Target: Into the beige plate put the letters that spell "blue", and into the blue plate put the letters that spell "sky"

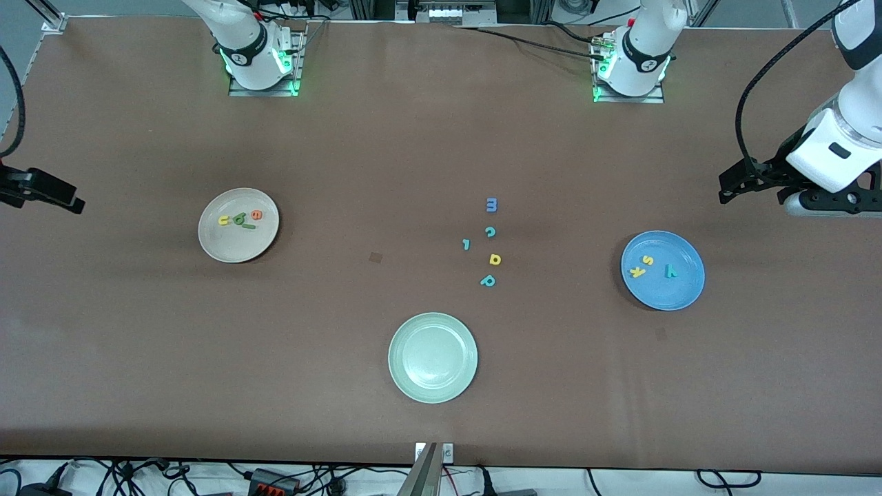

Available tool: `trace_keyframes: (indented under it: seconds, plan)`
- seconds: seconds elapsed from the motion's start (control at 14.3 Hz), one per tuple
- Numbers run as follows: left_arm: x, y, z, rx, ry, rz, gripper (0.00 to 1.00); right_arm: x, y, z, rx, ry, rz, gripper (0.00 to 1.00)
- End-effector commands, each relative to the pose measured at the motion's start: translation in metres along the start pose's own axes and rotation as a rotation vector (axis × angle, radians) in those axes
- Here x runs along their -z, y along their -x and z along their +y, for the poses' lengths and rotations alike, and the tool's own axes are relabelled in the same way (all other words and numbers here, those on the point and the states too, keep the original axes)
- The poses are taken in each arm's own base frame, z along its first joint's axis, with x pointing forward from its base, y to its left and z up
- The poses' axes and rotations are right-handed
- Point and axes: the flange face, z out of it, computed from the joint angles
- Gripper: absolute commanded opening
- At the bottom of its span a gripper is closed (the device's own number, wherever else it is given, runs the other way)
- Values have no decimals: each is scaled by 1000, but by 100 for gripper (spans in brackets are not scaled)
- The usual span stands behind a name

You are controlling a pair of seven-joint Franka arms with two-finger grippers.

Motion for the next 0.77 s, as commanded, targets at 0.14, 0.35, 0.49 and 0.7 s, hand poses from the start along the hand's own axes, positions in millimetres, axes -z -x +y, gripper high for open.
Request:
trace_keyframes:
  seconds: [0.14, 0.35, 0.49, 0.7]
  plan:
    - [6, -1, -2, -19, -2, -3, 100, -1, 1, -14, 28, -1, -22, 100]
    - [6, -1, -2, -19, -2, -3, 100, -7, 14, -10, 37, -1, -38, 100]
    - [6, -1, -2, -19, -2, -3, 100, -15, 29, -9, 38, 4, -26, 100]
    - [6, -1, -2, -19, -2, -3, 100, -21, 52, -10, 41, 2, 14, 100]
